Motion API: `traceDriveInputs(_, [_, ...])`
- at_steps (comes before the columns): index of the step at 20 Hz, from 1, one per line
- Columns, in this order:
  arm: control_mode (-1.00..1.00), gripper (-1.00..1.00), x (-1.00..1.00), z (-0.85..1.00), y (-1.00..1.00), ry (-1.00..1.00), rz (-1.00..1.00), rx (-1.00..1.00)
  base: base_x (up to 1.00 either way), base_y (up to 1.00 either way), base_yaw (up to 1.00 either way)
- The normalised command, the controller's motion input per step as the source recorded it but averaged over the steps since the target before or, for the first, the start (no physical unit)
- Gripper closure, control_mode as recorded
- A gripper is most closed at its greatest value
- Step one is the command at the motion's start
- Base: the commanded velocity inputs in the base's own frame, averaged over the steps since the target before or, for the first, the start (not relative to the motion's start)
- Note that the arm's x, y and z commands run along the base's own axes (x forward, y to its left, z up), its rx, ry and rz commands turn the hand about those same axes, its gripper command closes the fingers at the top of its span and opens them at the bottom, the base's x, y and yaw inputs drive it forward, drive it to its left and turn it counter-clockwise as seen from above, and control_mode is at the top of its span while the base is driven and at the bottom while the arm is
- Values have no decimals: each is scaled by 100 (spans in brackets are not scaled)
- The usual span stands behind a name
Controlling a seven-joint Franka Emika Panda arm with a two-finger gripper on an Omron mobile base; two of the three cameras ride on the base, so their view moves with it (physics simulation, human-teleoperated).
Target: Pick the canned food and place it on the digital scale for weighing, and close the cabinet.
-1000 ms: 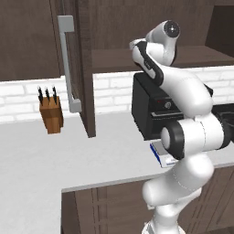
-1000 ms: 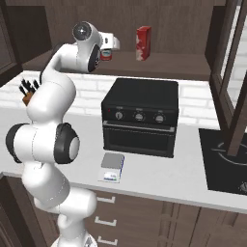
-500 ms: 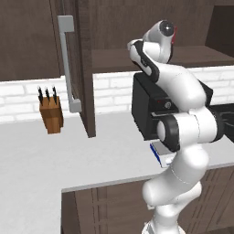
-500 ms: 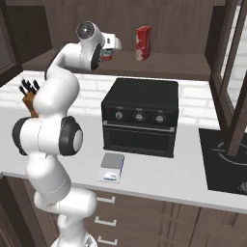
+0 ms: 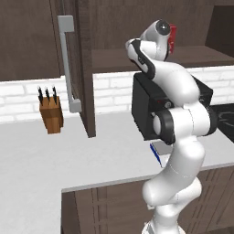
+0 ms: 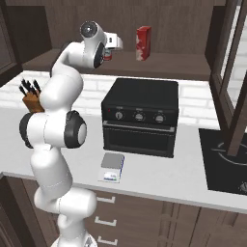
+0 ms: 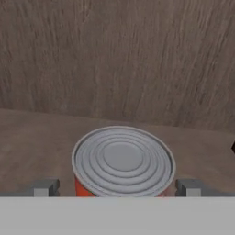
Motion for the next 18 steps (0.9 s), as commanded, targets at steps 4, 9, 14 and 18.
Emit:
traceDriveInputs(4, [-100,100,27,-9,0,0,0,0,0,0,0])
traceDriveInputs(9, [-100,100,17,-11,4,0,0,0,0,0,0])
traceDriveInputs(14, [-100,100,1,-11,3,0,0,0,0,0,0])
traceDriveInputs(18, [-100,100,-37,-14,26,-2,0,6,0,0,0])
